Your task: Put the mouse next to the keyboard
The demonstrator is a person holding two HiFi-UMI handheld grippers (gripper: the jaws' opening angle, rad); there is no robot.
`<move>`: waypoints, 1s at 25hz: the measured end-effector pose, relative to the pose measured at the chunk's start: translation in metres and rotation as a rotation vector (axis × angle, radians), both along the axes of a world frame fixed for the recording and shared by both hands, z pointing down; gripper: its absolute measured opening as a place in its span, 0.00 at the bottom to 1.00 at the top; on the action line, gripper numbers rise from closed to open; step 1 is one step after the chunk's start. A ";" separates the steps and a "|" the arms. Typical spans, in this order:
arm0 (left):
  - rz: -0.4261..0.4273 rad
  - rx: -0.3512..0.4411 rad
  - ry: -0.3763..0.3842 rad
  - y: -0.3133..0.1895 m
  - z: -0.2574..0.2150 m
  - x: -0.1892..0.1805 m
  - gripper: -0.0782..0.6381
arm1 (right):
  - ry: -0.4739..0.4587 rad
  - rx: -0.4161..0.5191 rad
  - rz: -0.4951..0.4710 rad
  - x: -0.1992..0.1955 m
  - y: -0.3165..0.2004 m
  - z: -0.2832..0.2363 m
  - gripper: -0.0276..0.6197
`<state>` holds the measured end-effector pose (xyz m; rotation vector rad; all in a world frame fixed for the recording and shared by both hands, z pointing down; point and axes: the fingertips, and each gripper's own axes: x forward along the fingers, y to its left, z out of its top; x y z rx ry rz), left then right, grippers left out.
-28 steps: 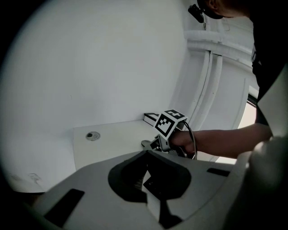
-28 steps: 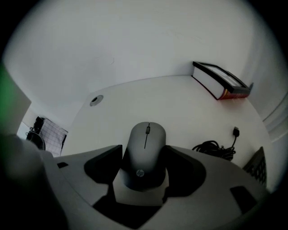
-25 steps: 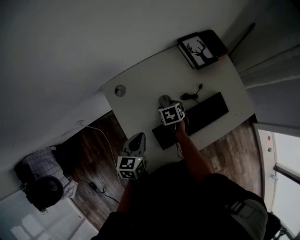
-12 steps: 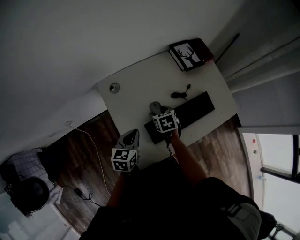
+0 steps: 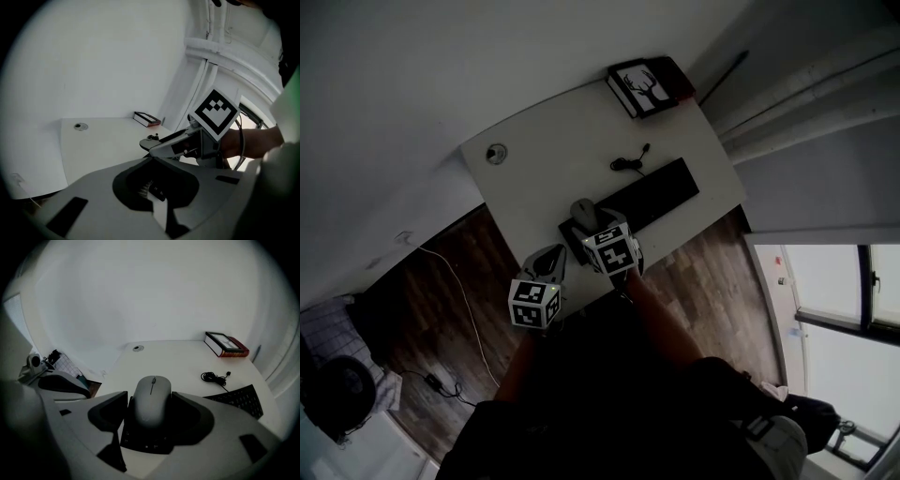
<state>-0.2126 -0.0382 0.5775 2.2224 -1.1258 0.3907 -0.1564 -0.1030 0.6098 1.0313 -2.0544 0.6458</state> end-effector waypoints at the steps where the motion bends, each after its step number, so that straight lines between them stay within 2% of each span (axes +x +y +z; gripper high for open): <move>1: 0.006 -0.001 -0.002 0.001 0.000 0.003 0.11 | 0.003 -0.001 -0.006 0.002 0.004 0.000 0.52; 8: -0.003 0.031 -0.054 -0.021 0.002 0.029 0.11 | -0.033 0.016 -0.090 0.017 -0.004 0.003 0.52; 13: -0.061 -0.008 -0.101 -0.027 0.007 0.046 0.11 | -0.066 -0.029 -0.166 0.032 -0.010 0.010 0.52; 18: -0.084 -0.030 -0.138 -0.045 0.005 0.074 0.11 | -0.091 -0.020 -0.206 0.055 -0.036 0.003 0.52; 25: -0.051 -0.033 -0.150 -0.050 -0.001 0.123 0.11 | -0.133 -0.014 -0.221 0.083 -0.057 0.000 0.52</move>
